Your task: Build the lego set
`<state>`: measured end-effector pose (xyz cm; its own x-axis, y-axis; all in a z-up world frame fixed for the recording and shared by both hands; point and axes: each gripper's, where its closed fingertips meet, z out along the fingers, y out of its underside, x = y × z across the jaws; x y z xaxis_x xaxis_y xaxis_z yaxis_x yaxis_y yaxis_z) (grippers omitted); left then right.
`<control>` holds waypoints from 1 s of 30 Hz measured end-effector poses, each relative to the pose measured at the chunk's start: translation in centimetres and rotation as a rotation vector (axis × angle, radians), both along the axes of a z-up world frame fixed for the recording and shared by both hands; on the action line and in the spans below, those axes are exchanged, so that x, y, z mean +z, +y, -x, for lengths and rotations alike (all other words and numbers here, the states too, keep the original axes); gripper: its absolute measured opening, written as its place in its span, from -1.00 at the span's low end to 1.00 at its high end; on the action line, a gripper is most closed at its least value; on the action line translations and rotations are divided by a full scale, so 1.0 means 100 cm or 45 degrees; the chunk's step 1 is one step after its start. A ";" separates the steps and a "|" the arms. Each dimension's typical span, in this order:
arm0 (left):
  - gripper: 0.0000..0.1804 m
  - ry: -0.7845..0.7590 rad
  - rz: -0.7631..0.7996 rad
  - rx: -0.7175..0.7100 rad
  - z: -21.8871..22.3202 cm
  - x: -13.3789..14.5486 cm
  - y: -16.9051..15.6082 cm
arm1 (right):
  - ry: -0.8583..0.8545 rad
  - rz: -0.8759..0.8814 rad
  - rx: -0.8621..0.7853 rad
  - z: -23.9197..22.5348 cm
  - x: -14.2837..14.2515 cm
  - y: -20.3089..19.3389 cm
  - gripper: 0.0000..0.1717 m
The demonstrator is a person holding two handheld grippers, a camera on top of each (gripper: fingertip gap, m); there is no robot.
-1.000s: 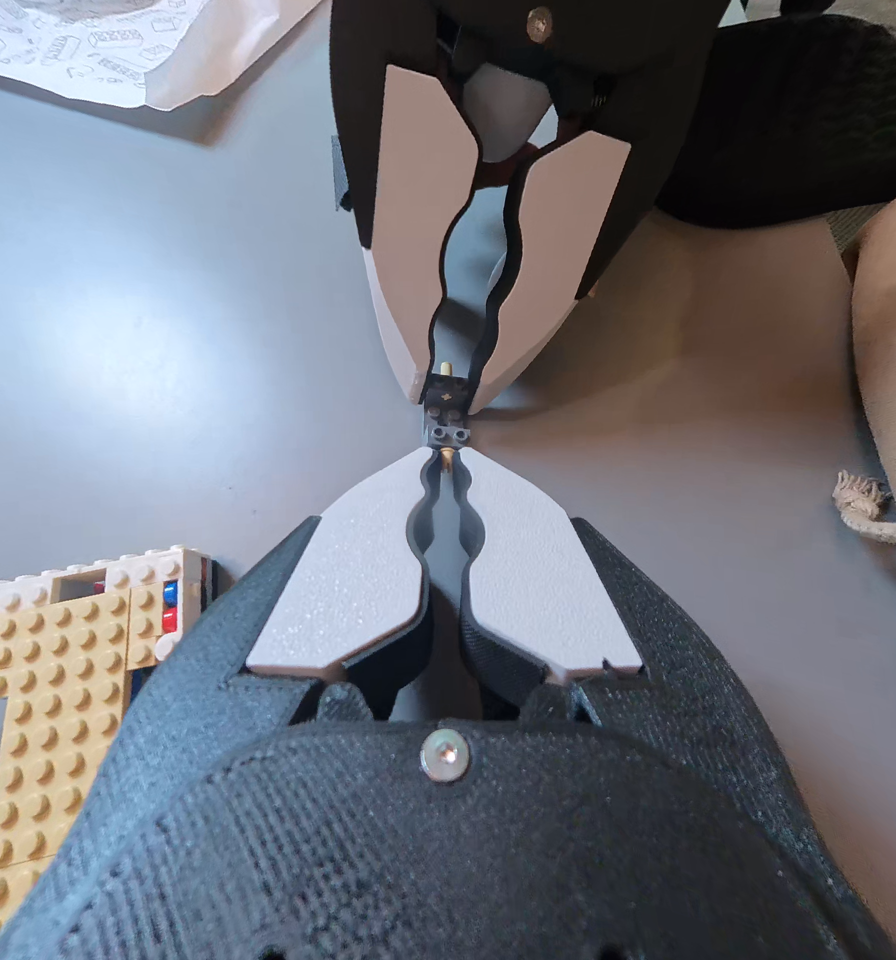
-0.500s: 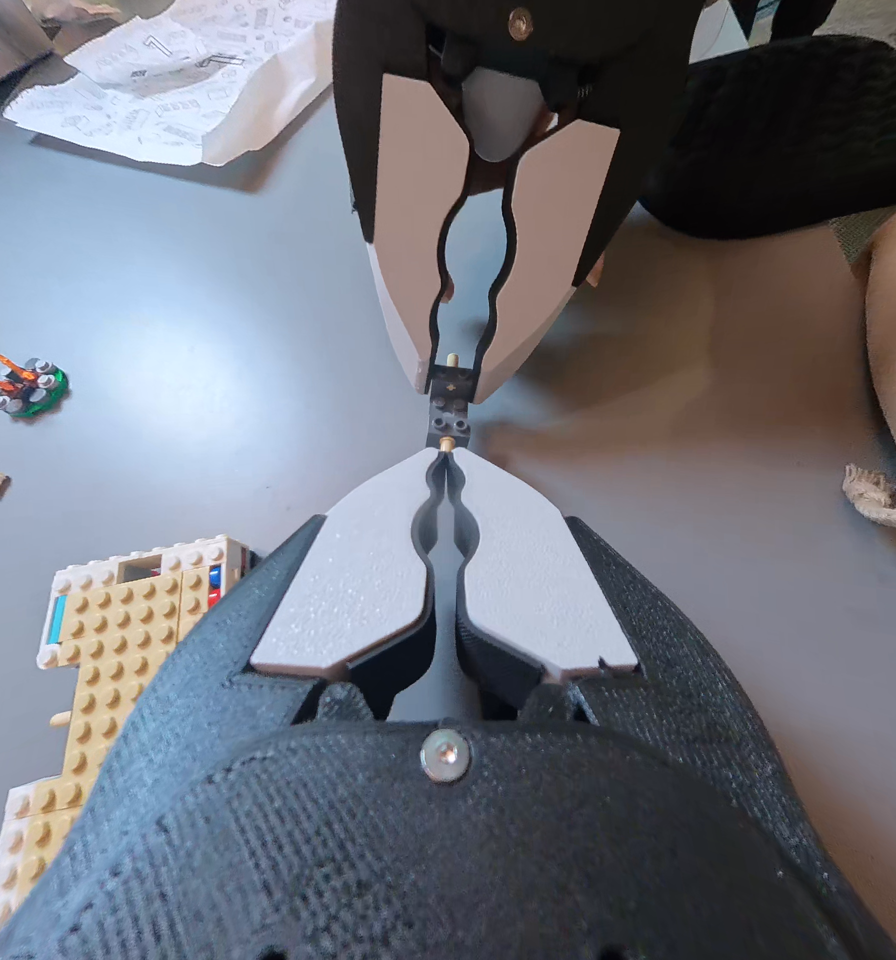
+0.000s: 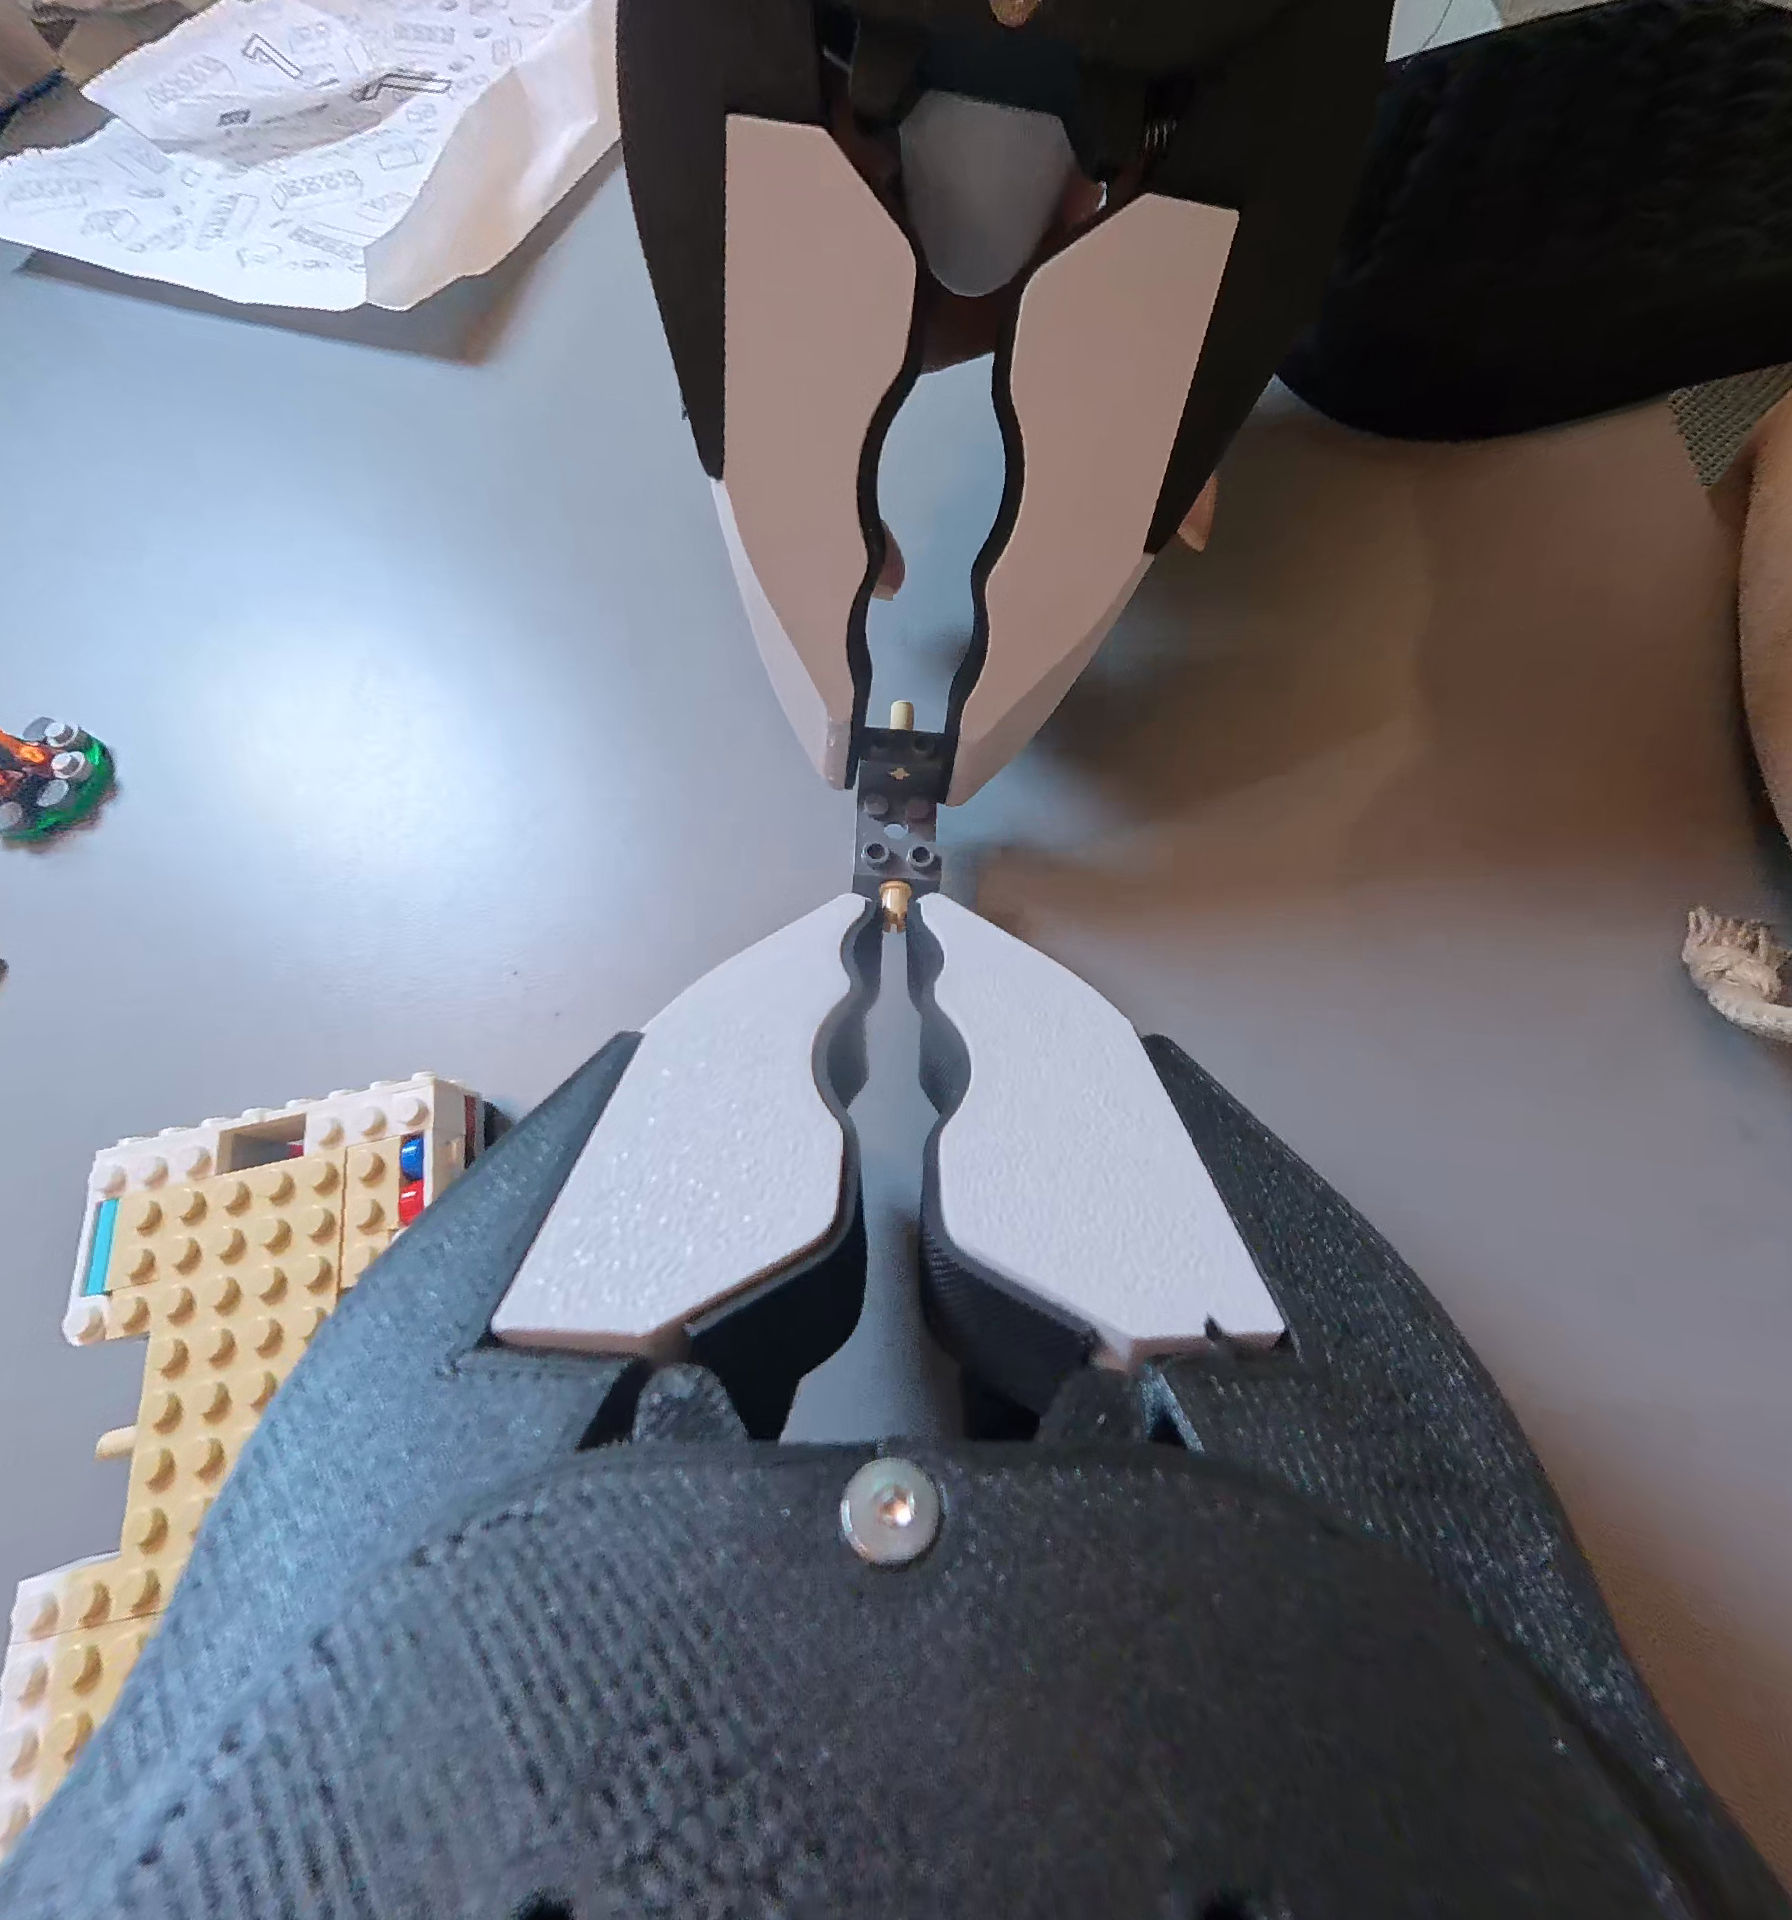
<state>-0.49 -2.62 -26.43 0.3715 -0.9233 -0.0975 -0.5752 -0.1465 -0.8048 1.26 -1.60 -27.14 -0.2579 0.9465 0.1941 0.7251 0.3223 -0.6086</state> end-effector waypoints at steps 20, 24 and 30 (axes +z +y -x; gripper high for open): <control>-0.95 -0.014 0.028 0.005 -0.007 -0.003 0.000 | 0.346 0.270 -0.001 0.005 0.042 -0.005 -0.81; -0.49 -0.170 0.074 0.017 -0.019 0.009 0.001 | 0.588 0.448 -0.021 0.018 0.064 -0.010 -0.81; -0.81 -0.287 0.047 -0.001 -0.019 0.029 0.000 | 0.677 0.485 0.042 0.025 0.074 -0.015 -0.81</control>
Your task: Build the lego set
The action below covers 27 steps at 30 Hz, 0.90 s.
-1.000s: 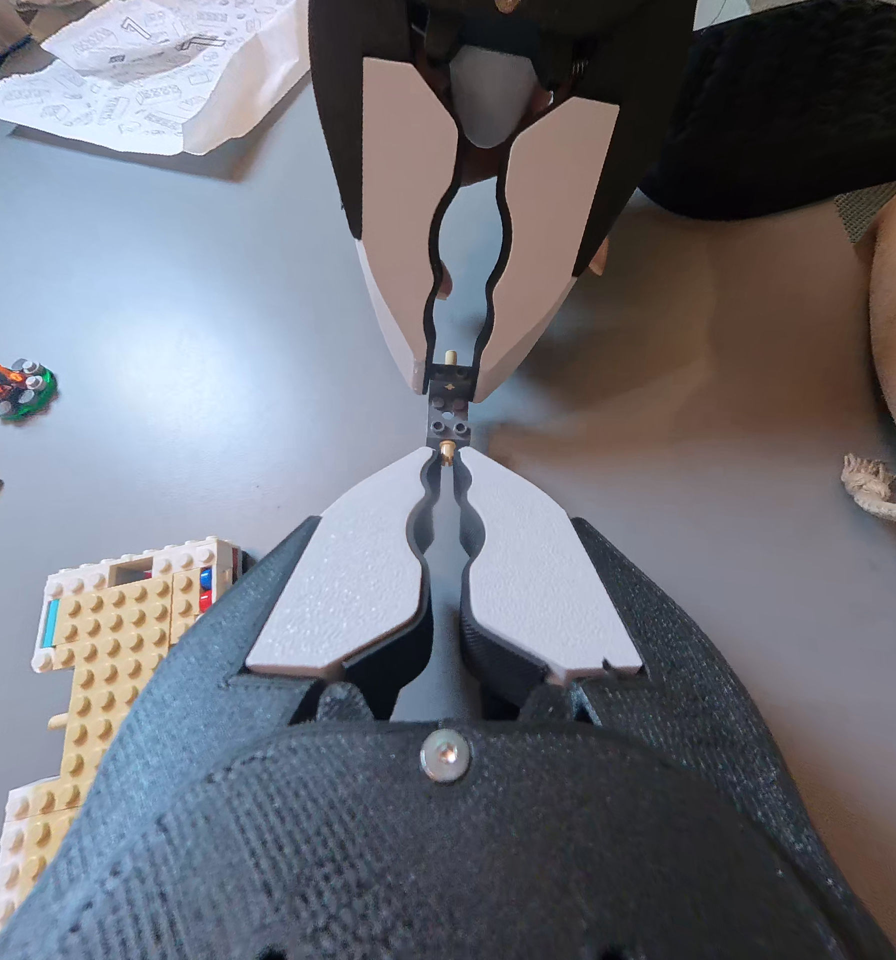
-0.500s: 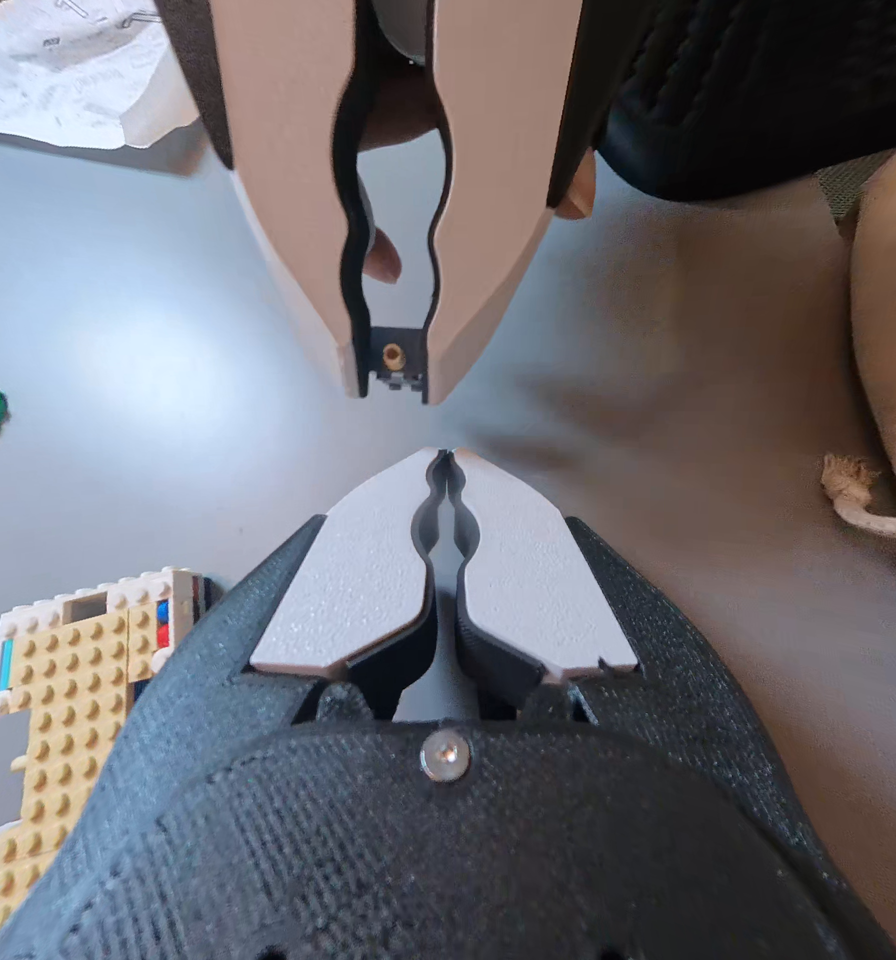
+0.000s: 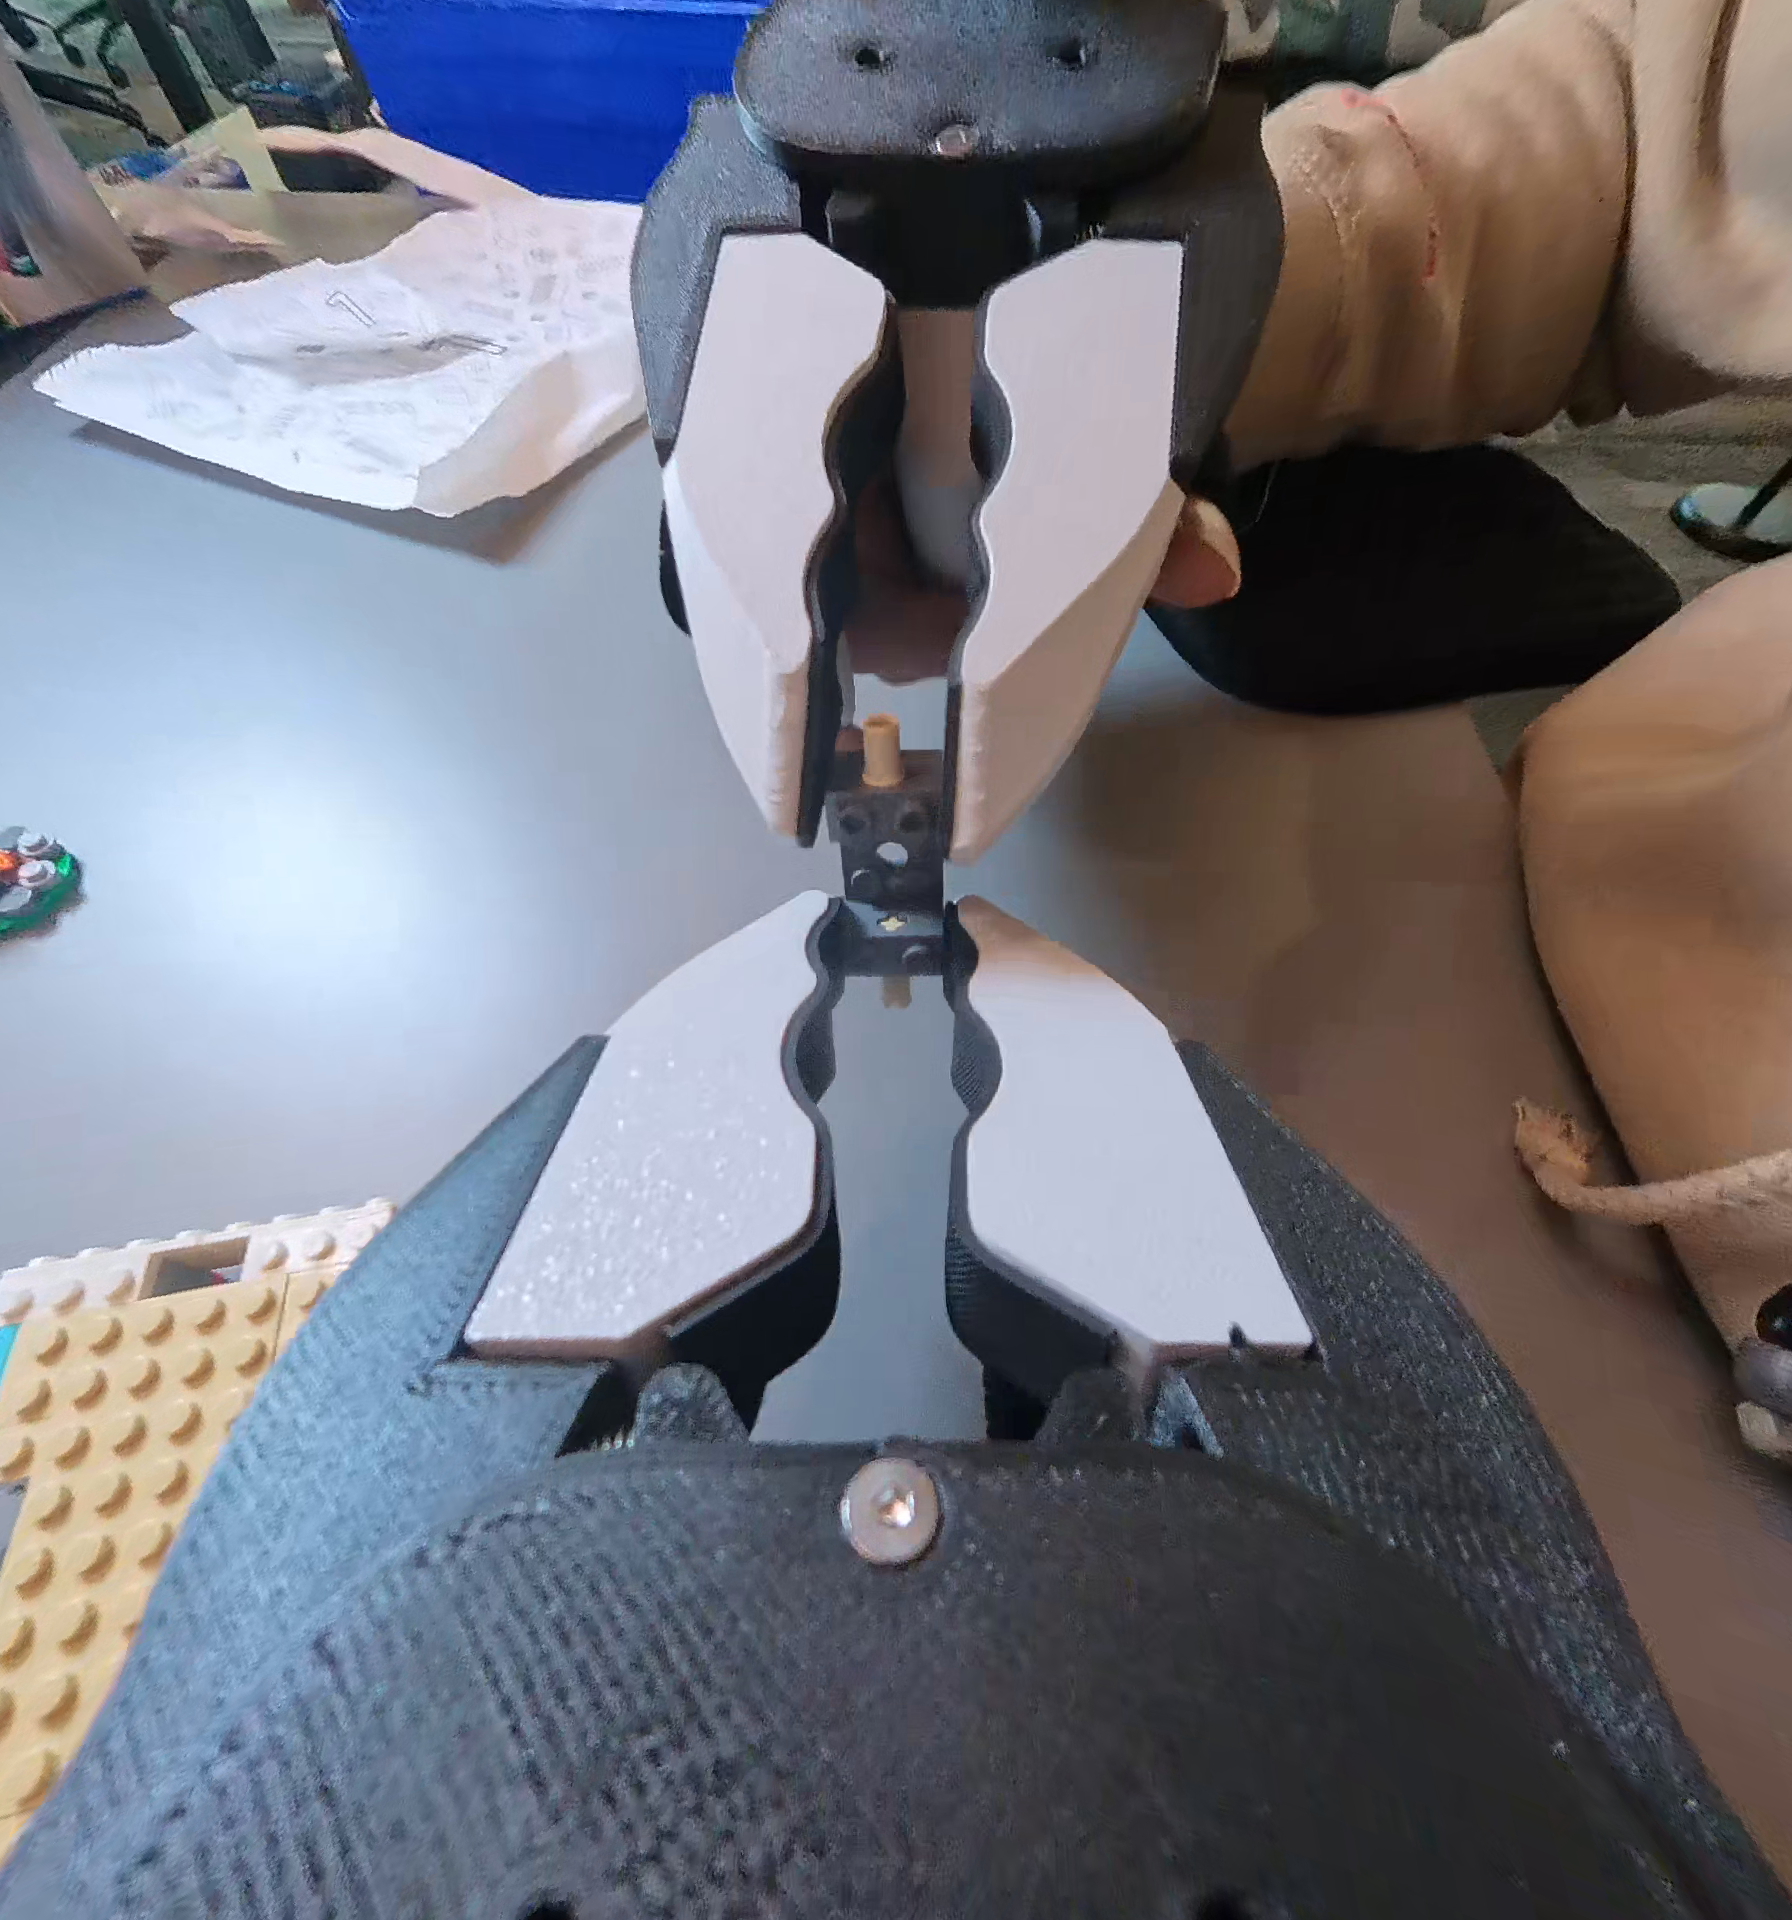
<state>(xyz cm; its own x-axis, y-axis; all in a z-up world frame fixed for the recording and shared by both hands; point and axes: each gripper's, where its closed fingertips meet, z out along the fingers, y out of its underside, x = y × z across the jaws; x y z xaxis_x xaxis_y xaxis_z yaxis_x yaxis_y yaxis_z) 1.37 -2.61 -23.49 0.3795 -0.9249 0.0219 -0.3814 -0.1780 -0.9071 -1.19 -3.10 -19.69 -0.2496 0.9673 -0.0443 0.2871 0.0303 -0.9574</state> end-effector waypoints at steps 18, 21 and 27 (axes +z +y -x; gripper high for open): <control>-0.81 0.298 -0.010 -0.022 0.014 -0.036 -0.001 | -0.633 -0.419 0.072 -0.015 -0.073 0.007 -0.81; -0.78 0.313 -0.043 0.008 0.018 -0.036 0.003 | -0.719 -0.456 0.043 -0.022 -0.079 0.019 -0.81; -0.75 0.276 -0.026 0.061 0.027 -0.031 0.011 | -0.878 -0.414 -0.276 -0.038 -0.088 0.068 -0.80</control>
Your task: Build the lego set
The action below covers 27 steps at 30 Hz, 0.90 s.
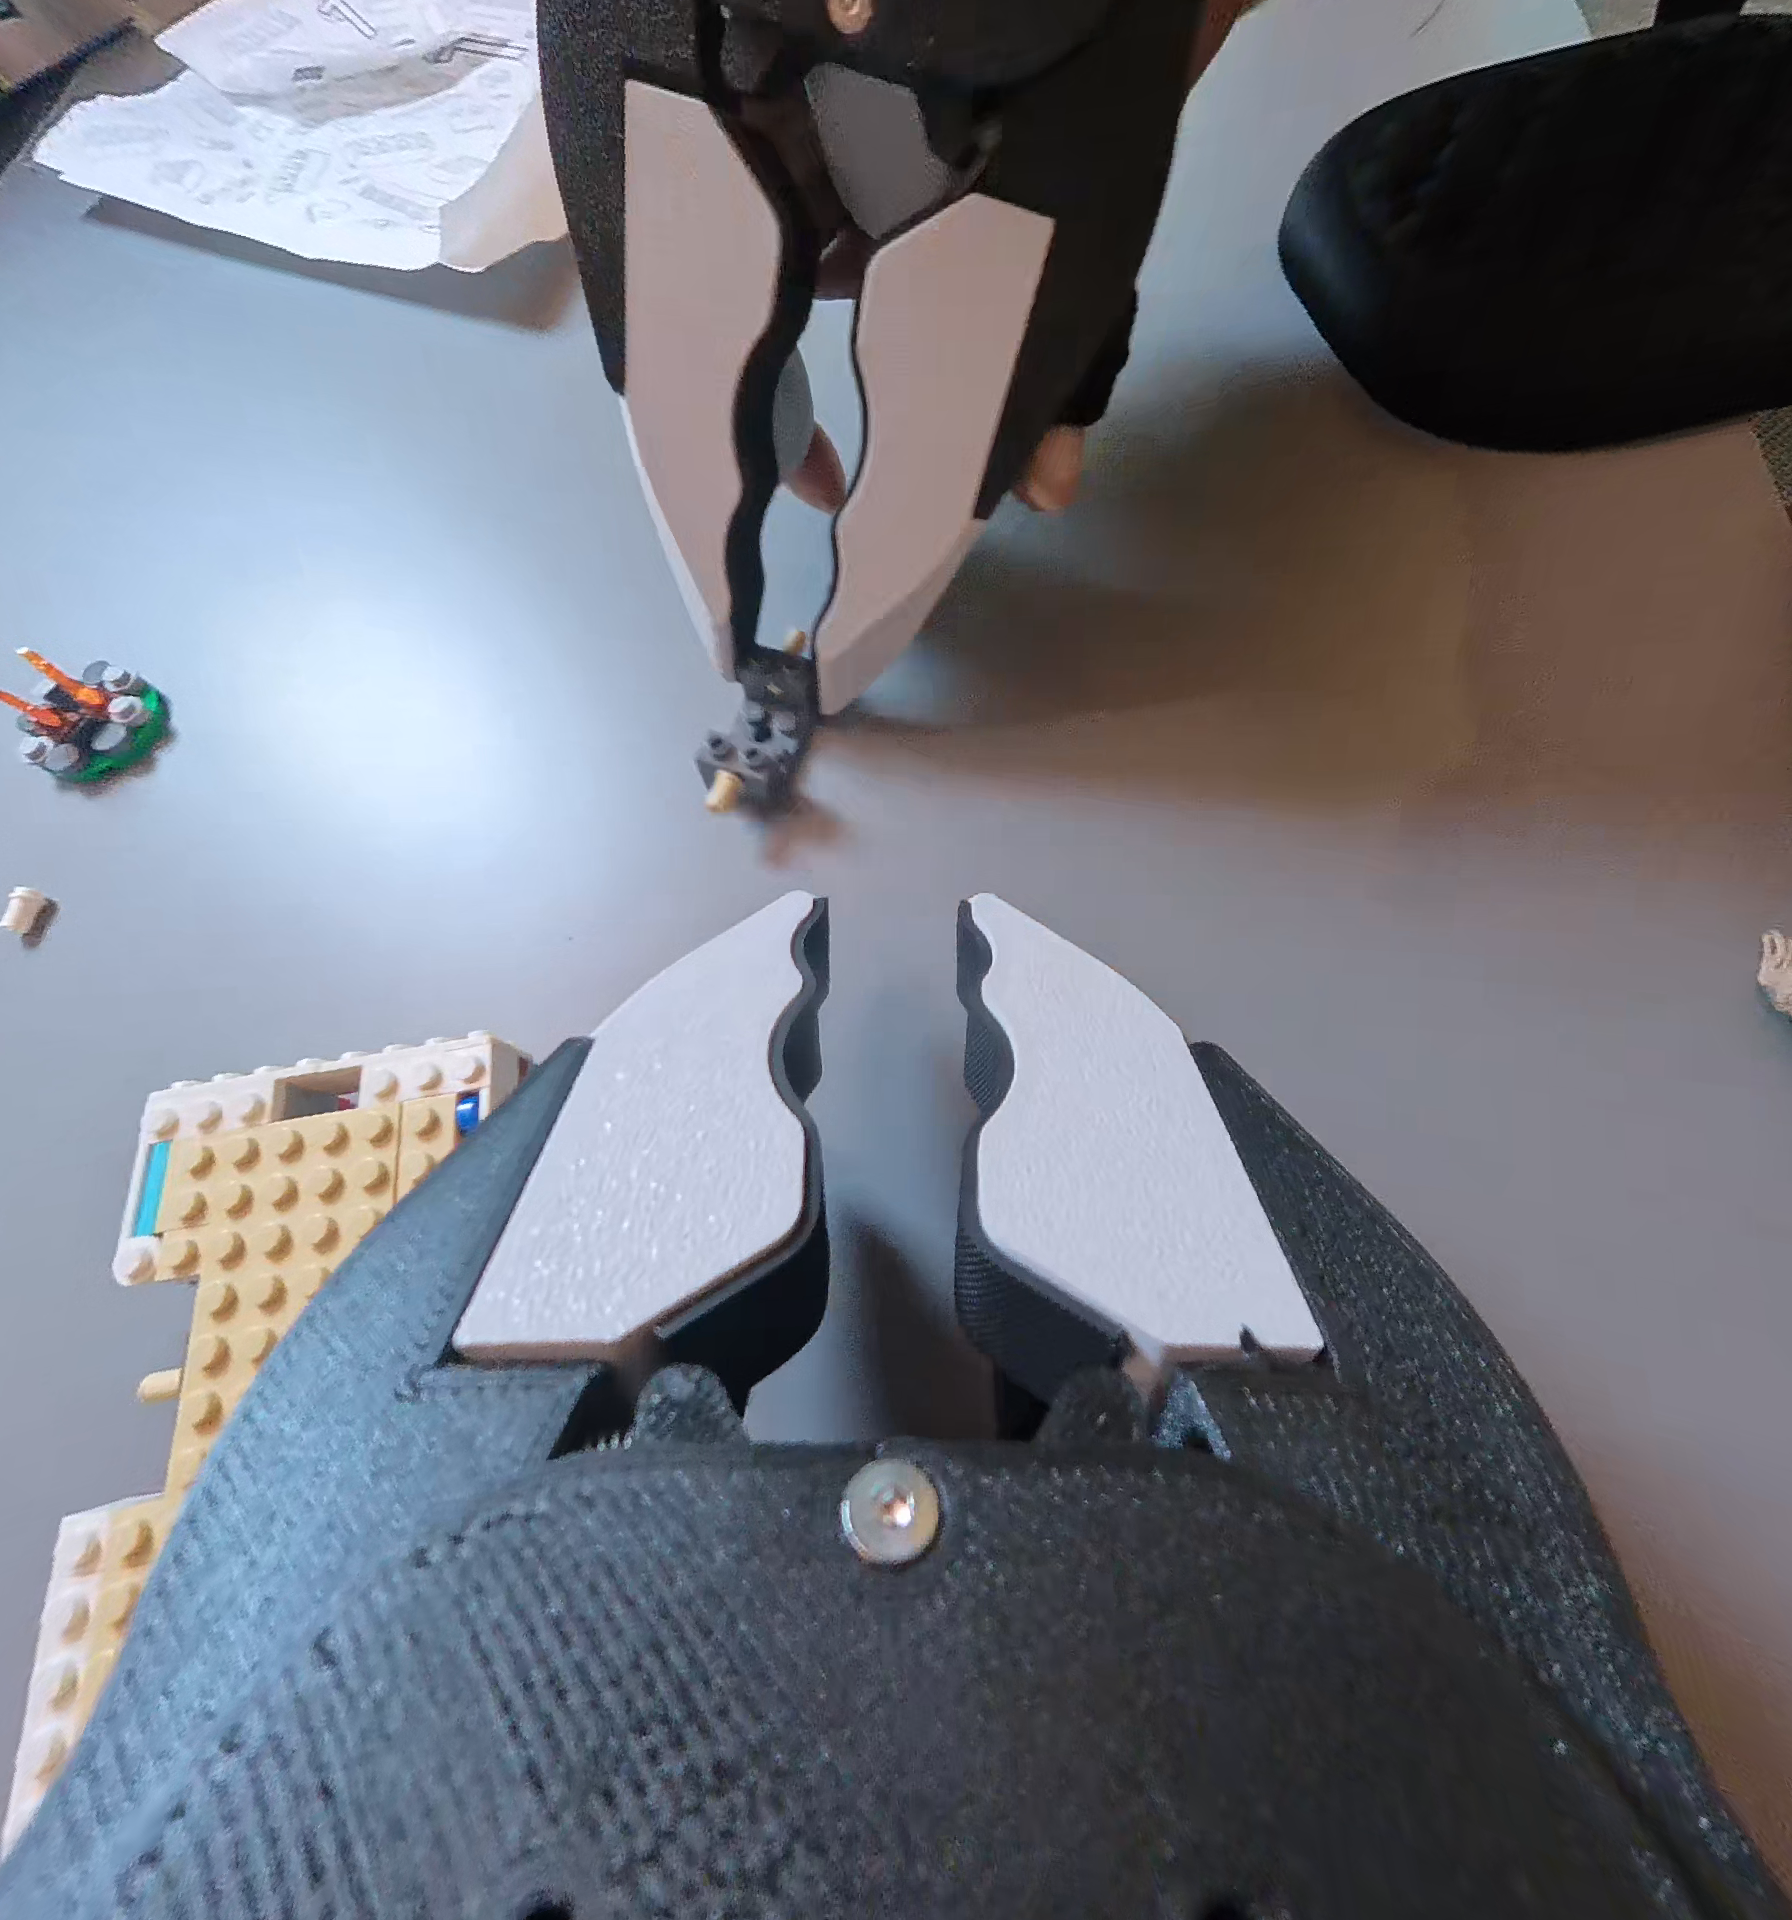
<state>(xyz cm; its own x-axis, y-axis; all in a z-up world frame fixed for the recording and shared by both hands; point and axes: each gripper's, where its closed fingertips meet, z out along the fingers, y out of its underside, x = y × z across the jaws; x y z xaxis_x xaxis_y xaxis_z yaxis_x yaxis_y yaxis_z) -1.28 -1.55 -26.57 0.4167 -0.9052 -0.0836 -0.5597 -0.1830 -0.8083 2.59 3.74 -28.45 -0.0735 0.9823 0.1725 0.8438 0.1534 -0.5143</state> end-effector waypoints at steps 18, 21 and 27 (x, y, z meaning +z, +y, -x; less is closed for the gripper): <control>-0.76 -0.054 -0.070 0.168 0.037 0.021 0.009 | 0.050 0.269 -0.070 0.004 0.001 -0.020 -0.56; -0.76 -0.068 -0.081 0.200 0.044 0.024 0.009 | 0.027 0.279 -0.001 0.018 0.000 -0.022 -0.57; -0.73 -0.102 -0.128 0.307 0.075 0.033 0.015 | 0.010 0.246 0.108 0.040 0.004 -0.023 -0.53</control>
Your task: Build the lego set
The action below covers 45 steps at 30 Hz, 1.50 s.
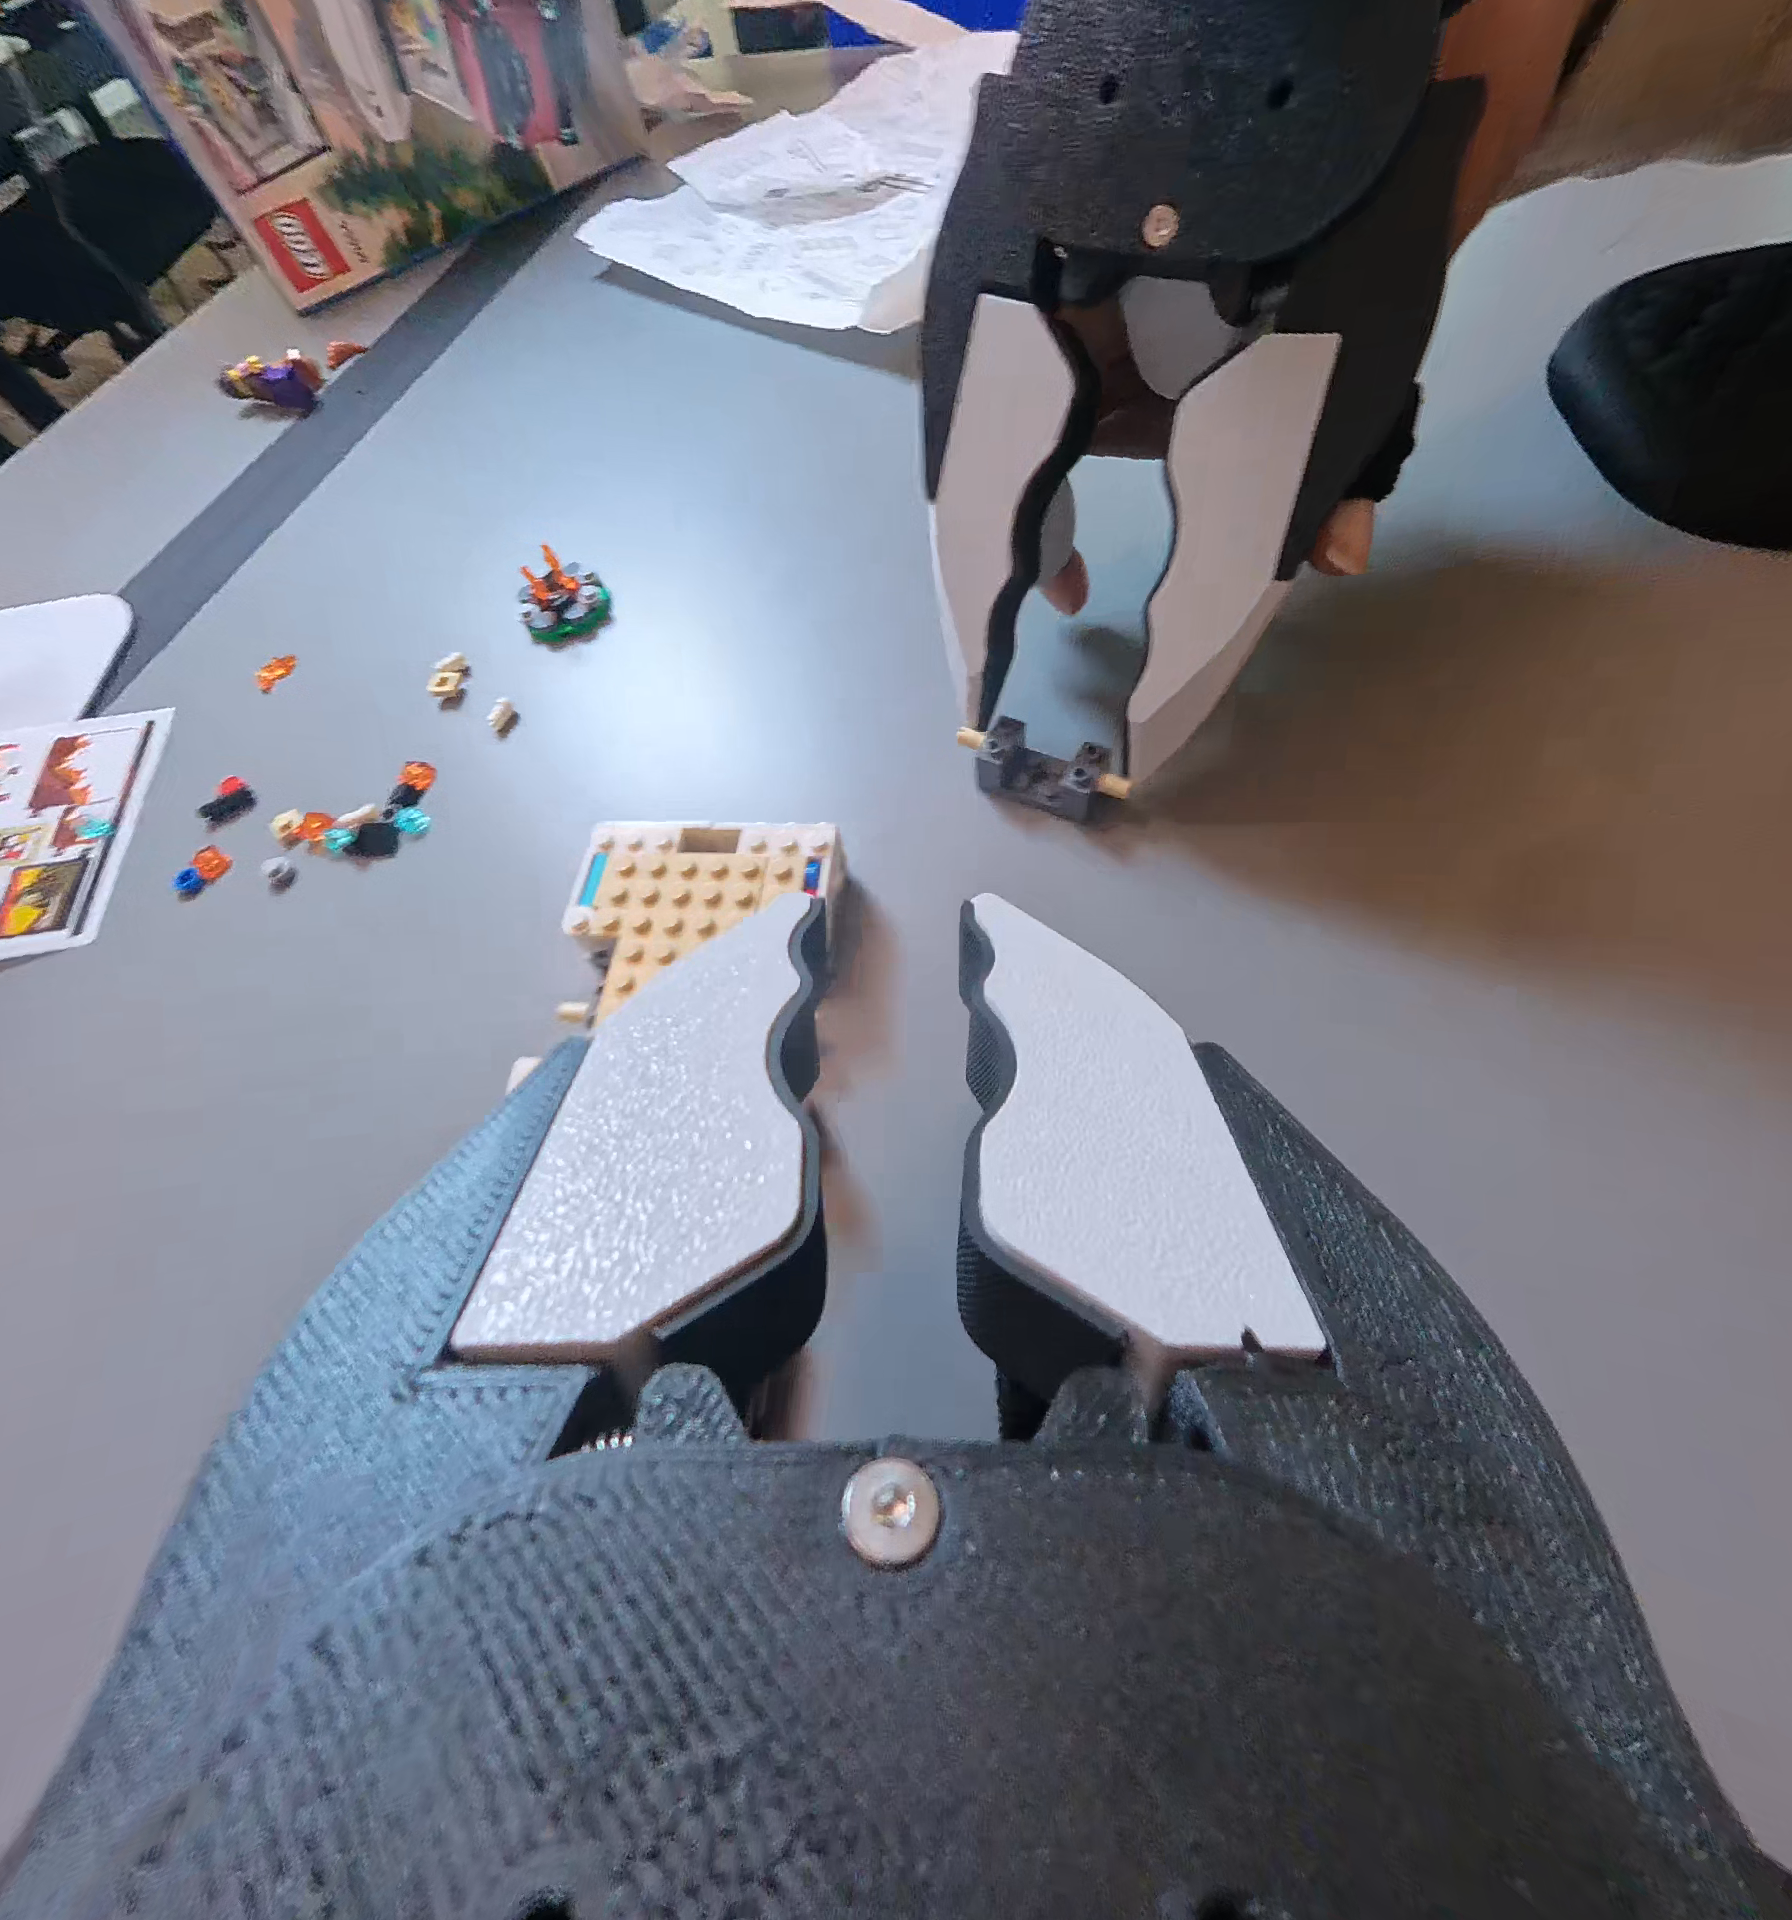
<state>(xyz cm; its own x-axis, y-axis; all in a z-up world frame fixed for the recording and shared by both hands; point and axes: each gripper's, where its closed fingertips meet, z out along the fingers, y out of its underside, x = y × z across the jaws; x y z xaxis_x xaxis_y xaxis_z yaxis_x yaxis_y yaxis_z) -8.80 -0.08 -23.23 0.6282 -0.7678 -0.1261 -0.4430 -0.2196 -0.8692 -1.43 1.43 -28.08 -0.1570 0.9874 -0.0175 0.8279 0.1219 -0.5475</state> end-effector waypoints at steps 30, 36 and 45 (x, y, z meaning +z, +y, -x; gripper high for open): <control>-0.31 0.079 0.211 0.228 0.062 -0.045 0.011 | 0.058 0.014 0.126 0.012 0.001 -0.010 -0.65; -0.30 0.068 0.194 0.247 0.048 -0.045 0.021 | 0.067 -0.013 0.163 0.008 0.001 -0.005 -0.57; -0.25 0.035 0.151 0.215 0.050 -0.037 0.014 | 0.044 -0.003 0.215 0.015 0.000 -0.002 -0.57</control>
